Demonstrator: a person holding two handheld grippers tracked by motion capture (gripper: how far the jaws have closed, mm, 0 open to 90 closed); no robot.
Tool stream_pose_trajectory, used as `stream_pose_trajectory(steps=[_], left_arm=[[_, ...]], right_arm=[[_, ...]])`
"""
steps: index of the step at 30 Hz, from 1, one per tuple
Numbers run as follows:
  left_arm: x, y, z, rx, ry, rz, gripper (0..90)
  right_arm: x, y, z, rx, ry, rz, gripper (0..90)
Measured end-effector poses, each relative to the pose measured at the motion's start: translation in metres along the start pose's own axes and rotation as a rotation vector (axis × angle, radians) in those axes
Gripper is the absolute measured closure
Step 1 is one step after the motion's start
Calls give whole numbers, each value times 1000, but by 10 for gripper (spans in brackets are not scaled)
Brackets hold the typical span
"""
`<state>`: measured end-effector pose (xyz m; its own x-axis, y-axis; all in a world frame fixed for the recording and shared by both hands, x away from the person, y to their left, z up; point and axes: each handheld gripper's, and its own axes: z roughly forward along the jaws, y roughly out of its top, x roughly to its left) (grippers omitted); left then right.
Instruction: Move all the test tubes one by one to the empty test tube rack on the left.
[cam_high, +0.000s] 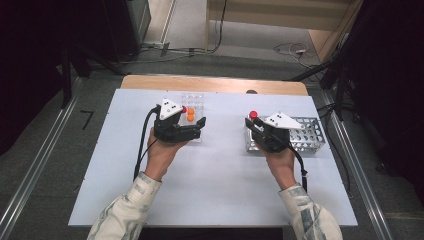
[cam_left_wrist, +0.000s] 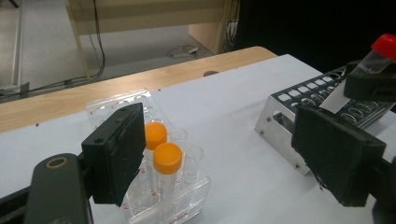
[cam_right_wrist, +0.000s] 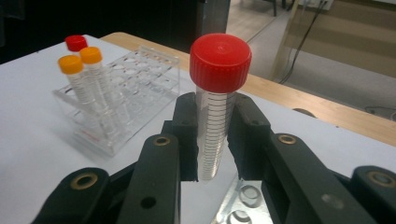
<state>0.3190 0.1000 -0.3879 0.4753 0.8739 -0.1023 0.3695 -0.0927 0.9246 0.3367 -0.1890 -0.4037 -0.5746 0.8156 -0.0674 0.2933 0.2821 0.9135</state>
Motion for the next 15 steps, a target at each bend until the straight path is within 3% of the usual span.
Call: stream_pose_trajectory(steps=[15], left_arm=[[-12, -2, 1, 12, -45, 14, 179]], right_arm=[[25, -7, 7, 24, 77, -26, 709]])
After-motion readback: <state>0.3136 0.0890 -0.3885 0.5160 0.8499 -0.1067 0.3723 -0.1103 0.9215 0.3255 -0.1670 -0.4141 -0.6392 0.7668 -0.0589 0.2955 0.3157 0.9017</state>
